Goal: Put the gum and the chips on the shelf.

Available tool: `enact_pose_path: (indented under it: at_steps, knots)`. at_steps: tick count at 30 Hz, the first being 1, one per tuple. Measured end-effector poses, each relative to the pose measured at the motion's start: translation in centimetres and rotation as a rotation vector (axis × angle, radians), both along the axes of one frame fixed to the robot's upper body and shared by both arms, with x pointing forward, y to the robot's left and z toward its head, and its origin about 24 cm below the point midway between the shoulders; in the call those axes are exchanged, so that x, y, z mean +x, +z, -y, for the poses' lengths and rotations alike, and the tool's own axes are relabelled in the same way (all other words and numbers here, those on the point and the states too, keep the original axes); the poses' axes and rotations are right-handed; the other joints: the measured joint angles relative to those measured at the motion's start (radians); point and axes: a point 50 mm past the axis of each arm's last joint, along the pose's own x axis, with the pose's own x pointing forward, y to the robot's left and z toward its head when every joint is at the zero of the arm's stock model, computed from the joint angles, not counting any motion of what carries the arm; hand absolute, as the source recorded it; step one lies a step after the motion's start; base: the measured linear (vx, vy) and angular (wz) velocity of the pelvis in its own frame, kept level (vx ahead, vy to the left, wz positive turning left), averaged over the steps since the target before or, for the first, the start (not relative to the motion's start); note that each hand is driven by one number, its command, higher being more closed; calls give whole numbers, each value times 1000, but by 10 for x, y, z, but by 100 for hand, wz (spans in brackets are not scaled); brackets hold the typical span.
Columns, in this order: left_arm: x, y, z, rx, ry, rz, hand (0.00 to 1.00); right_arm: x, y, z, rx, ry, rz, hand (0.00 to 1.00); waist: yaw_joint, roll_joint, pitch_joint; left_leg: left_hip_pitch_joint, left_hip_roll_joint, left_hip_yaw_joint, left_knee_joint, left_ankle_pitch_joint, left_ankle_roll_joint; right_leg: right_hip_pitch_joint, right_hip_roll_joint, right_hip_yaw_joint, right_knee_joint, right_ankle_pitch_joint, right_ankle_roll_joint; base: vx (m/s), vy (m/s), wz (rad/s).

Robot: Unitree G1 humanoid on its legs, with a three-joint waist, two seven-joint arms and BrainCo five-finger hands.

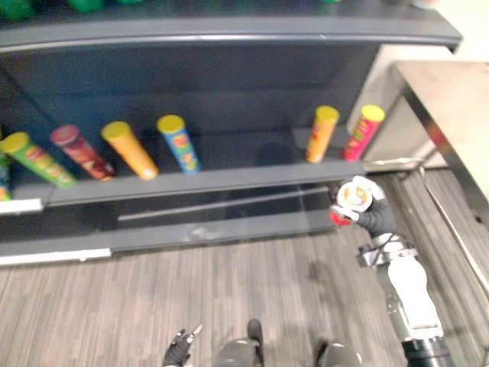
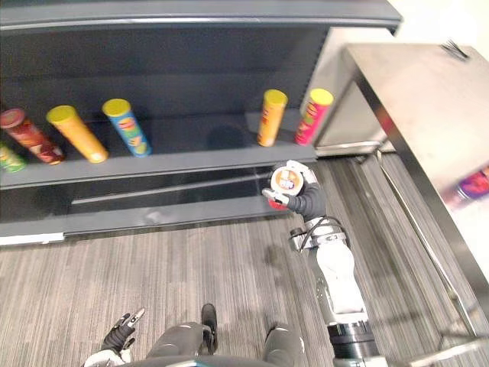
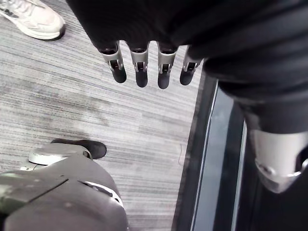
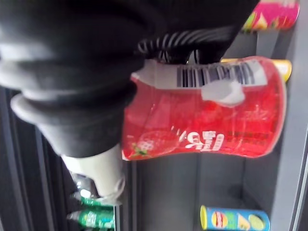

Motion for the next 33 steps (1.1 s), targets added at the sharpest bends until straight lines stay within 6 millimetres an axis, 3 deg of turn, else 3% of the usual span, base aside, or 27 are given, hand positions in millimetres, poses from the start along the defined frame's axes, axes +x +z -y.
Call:
enact_pose_path:
  at_steps: [3, 5, 6, 8, 13, 19, 22, 26, 27, 28, 30, 33]
  knots:
    - [-1, -1, 3, -3, -34, -10, 0, -9, 2, -3, 1, 27, 13, 100, -16, -3, 0, 0, -28, -80, 48, -21, -24, -22, 26, 61, -117, 40, 58, 188, -43, 98]
    - [0, -1, 4, -4, -39, -10, 0, -12, 3, -3, 30, 47, 16, 100, -14, -31, -2, -2, -45, -99, 81, -44, -53, 11, 20, 51, -213, 130, 89, 210, -174, 75]
    - [0, -3, 7, -15, -34, -15, 0, -12, 4, -3, 31, 50, 18, 100, -9, -20, 2, -6, -31, -102, 96, -56, -61, 22, 29, 41, -221, 128, 97, 196, -215, 23]
    - [-8, -6, 14, -39, -28, -39, 0, -11, 4, -5, 41, 63, 20, 100, -4, 3, -4, -18, 26, -94, 98, -73, -89, 41, 87, 22, -271, 137, 74, 120, -166, -7]
    - [-12, -8, 15, -47, -31, -55, 0, -17, -4, 4, 69, 35, -14, 100, -17, 11, -7, 21, 68, -120, 29, -54, -131, 84, 133, -20, -306, 123, 45, 129, -155, 11]
    - [-8, -8, 15, -47, -45, -48, 0, -20, -7, 8, 79, 11, -25, 100, -16, 12, -9, 53, 69, -122, -34, -13, -146, 88, 133, -34, -306, 115, 36, 46, -27, 8]
    - [-7, -7, 15, -46, -46, -46, 0, -24, -14, 7, 106, -4, -52, 100, -20, 11, -9, 49, 66, -120, 3, -14, -146, 88, 125, -35, -259, 76, 29, -28, -20, 13]
    - [-4, -6, 15, -51, -45, -28, 0, -33, -31, 11, 115, -33, -128, 100, -18, 9, 2, -71, 83, -79, 347, -13, -144, 133, 108, -58, -213, 14, 14, -91, -72, 22]
    - [-4, -6, 16, -56, -57, -27, 0, -35, -33, 12, 122, -39, -138, 100, -20, 3, 10, -105, 95, -69, 440, 27, -139, 167, 106, -58, -217, 8, 8, -71, -55, 3]
    - [-4, -5, 15, -54, -58, -27, 0, -36, -33, 12, 124, -41, -139, 100, -21, -8, 13, -114, 98, -57, 456, 25, -132, 176, 101, -58, -227, 8, 7, -75, -36, -1]
    - [-1, -4, 13, -59, -66, -18, 0, -37, -34, 14, 128, -51, -142, 100, -29, -5, 14, -145, 129, -26, 395, -12, -129, 170, 89, -56, -240, 8, 6, -18, 18, -7]
    - [-4, -5, 13, -60, -64, -24, 0, -37, -37, 15, 130, -57, -156, 100, -46, -1, 13, -132, 147, -42, 211, -6, -143, 149, 78, -32, -247, 9, 5, 37, 134, -21]
